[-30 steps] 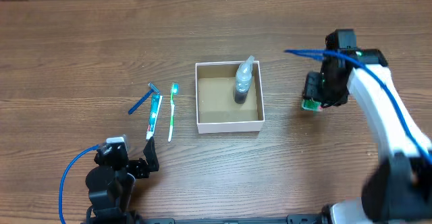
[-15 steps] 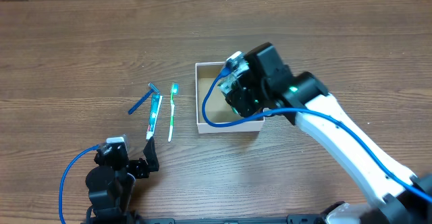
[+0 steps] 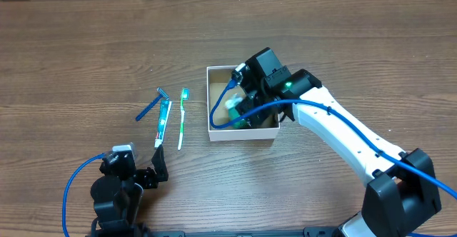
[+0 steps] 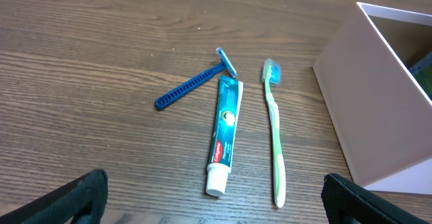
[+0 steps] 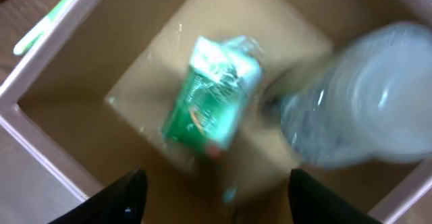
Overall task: Pack container
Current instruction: 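Lower the Dettol soap into the box with the right gripper and release, then reach the left gripper to the blue razor and grasp it, then carry the razor with the left gripper into the box and release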
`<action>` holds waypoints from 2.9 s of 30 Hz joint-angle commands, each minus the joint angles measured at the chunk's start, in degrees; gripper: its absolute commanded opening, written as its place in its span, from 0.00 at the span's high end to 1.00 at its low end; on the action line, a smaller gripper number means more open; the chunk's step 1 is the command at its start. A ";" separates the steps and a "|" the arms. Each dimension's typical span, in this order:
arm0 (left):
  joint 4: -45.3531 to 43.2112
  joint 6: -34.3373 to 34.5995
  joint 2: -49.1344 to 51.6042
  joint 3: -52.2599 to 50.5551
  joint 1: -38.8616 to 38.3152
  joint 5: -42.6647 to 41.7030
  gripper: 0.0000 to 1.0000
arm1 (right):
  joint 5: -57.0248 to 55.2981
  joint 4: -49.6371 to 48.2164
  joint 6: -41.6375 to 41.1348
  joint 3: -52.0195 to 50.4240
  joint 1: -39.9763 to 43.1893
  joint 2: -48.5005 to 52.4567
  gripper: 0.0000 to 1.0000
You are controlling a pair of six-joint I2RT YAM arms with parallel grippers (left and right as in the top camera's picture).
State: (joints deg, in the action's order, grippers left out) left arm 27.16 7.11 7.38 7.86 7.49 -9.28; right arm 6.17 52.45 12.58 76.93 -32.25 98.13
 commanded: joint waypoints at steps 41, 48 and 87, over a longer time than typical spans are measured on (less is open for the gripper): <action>28.76 -8.98 97.46 73.48 -0.79 3.04 0.00 | 4.17 12.61 -36.63 3.02 39.08 -21.46 0.00; 26.18 -18.08 102.03 73.42 -3.04 8.59 0.00 | 4.17 12.61 -36.63 3.02 39.08 -21.46 0.00; 28.83 -16.52 111.91 80.17 -5.66 9.27 0.93 | 4.17 12.61 -36.63 3.02 39.08 -21.46 0.00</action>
State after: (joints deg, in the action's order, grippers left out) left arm 53.30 -10.92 118.78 82.78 1.96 3.57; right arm 10.31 65.34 -23.79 78.78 6.72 77.10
